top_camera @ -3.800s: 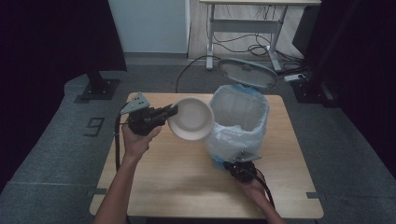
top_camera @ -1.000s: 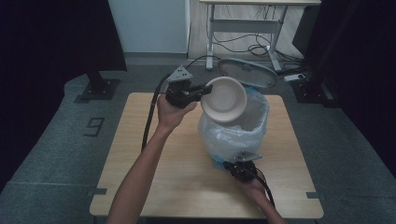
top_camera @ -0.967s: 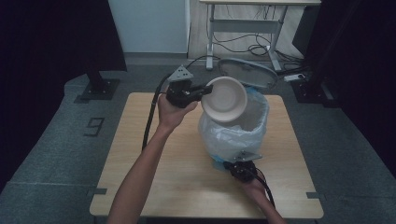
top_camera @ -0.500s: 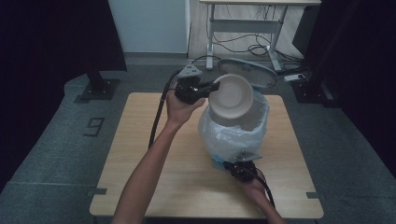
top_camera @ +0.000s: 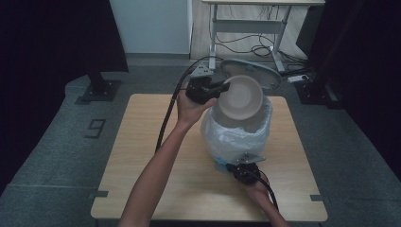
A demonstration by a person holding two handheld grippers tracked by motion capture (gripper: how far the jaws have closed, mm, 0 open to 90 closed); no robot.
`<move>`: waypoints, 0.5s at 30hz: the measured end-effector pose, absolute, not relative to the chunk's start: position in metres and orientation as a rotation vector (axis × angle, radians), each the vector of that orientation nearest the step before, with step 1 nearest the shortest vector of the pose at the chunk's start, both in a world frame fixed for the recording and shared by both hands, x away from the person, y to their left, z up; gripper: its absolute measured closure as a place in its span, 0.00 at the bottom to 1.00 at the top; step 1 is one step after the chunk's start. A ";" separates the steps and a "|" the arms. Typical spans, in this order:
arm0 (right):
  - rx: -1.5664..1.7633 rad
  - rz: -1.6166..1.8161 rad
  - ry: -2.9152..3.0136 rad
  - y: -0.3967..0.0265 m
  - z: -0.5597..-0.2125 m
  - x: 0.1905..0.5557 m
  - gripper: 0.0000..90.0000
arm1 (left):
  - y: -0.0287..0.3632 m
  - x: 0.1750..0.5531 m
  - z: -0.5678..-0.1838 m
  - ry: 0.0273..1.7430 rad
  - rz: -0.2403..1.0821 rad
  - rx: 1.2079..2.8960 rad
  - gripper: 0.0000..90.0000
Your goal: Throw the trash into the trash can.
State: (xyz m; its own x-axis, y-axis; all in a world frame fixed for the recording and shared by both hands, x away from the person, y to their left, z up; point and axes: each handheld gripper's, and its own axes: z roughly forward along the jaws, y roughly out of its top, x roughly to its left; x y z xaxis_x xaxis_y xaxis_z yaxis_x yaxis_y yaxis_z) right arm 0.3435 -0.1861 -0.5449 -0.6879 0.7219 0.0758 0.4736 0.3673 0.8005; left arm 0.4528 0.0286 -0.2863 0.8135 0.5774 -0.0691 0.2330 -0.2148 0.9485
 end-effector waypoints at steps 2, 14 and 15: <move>1.057 1.227 2.344 -0.186 -0.545 0.344 0.99 | 0.028 0.453 -0.288 0.622 0.358 1.802 0.71; 1.056 1.229 2.343 -0.186 -0.545 0.344 0.99 | 0.048 0.436 -0.293 0.609 0.349 1.827 0.53; 1.056 1.226 2.343 -0.186 -0.545 0.343 0.99 | 0.050 0.435 -0.293 0.610 0.350 1.826 0.53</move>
